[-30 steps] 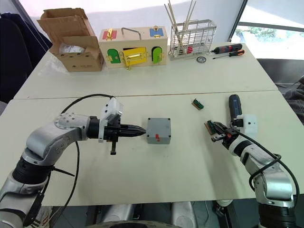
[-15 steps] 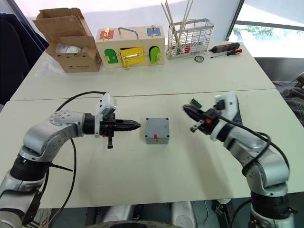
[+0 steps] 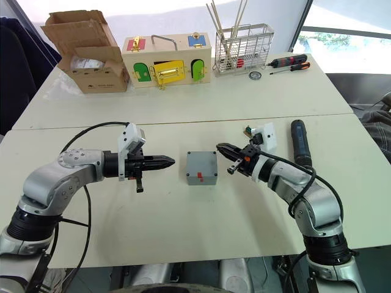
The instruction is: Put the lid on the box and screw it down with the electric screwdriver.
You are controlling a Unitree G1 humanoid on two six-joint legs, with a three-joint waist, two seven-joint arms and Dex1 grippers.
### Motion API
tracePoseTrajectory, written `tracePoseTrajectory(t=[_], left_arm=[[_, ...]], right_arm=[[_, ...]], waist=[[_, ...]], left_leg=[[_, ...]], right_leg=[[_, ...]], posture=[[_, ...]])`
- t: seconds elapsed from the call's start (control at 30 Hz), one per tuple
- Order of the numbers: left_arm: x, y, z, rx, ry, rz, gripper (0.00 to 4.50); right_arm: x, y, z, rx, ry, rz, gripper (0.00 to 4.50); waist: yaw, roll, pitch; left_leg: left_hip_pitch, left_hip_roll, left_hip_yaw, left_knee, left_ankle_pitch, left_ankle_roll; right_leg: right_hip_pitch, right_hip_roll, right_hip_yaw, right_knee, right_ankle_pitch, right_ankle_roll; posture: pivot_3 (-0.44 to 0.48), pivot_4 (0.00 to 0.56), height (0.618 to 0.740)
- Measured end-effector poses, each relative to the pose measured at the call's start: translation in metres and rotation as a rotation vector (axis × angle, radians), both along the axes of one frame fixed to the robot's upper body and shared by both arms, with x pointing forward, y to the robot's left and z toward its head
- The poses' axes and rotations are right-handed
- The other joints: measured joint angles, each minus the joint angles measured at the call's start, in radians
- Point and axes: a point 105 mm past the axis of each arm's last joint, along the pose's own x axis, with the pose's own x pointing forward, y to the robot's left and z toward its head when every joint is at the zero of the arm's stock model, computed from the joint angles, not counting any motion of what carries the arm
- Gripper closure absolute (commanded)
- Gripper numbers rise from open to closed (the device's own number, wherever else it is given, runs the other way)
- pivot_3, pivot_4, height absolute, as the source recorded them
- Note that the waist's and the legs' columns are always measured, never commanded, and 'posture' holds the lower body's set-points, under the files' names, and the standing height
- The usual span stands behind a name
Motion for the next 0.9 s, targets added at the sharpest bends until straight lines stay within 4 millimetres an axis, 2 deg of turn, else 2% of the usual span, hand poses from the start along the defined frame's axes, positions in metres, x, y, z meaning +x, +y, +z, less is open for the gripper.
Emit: tracePoseTrajectory(t=[0.9], left_arm=[[0.001, -0.002, -0.001, -0.005, -0.001, 0.006, 4.5]], right_arm=[[0.005, 0.001, -0.02, -0.025, 0.036, -0.016, 4.46]], waist=[[0.0, 0.0, 0.0]], left_leg=[[0.0, 0.0, 0.0, 0.0, 0.0, 0.0]], right_leg=[[0.0, 0.0, 0.0, 0.0, 0.0, 0.0]], posture=[[0.0, 0.15, 0.734]])
